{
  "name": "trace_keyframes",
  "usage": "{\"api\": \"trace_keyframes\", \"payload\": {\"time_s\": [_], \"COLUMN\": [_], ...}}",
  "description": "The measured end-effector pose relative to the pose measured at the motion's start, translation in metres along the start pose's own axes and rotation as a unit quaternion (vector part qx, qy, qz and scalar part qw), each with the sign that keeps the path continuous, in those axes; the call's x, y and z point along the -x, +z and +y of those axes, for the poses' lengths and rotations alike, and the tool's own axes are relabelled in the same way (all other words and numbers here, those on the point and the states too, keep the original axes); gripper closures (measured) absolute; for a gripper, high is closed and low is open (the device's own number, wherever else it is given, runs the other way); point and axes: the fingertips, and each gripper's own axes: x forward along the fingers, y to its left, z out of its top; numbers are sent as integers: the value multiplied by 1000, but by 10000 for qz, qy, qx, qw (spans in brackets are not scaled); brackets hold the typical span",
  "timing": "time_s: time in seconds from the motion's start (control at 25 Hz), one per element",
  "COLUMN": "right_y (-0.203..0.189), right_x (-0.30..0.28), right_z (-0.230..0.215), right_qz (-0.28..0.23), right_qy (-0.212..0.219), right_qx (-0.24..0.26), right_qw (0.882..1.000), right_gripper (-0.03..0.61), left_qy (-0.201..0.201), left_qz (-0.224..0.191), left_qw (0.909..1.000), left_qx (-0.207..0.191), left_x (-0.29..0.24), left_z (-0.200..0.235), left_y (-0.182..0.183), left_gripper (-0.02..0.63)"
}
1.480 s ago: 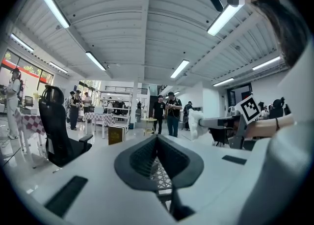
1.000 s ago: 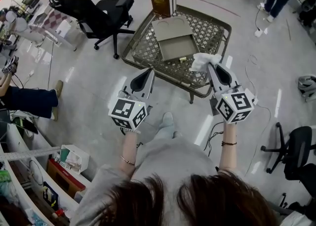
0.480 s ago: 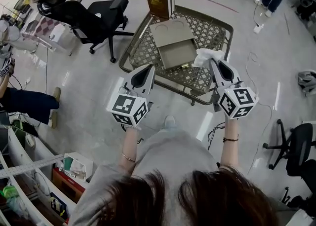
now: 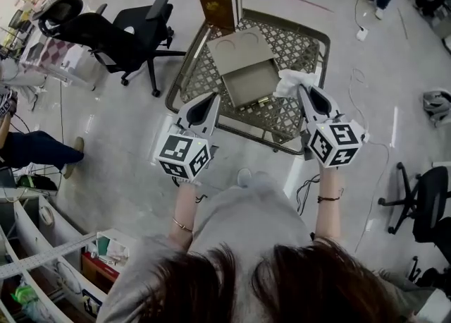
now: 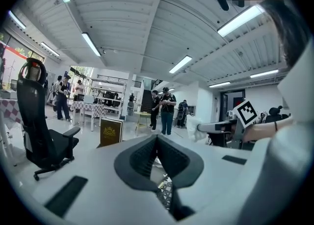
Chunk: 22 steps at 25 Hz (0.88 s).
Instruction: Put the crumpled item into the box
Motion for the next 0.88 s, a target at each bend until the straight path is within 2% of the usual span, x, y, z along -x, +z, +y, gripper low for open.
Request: {"api": "trace_keyframes", "payload": {"time_s": [0.28, 0.68, 0.88], "right_y": [-13, -25, -29], "right_x": [-18, -77, -106], "right_z": [-4, -22, -29], "right_qz": [274, 714, 891], "right_qy": [119, 562, 806], "right_qx": [39, 76, 94], "right_qw": [9995, 9958, 9927], "right_gripper": [523, 524, 523], "left_qy": [3, 378, 516], "left_qz": [159, 307, 373], "left_qw": [9997, 9970, 9959], "left_qx": [196, 602, 647], "left_x": [-17, -54, -70], "left_z": [0, 25, 38], "left_y": [-16, -32, -33], "left_gripper": [597, 597, 597]}}
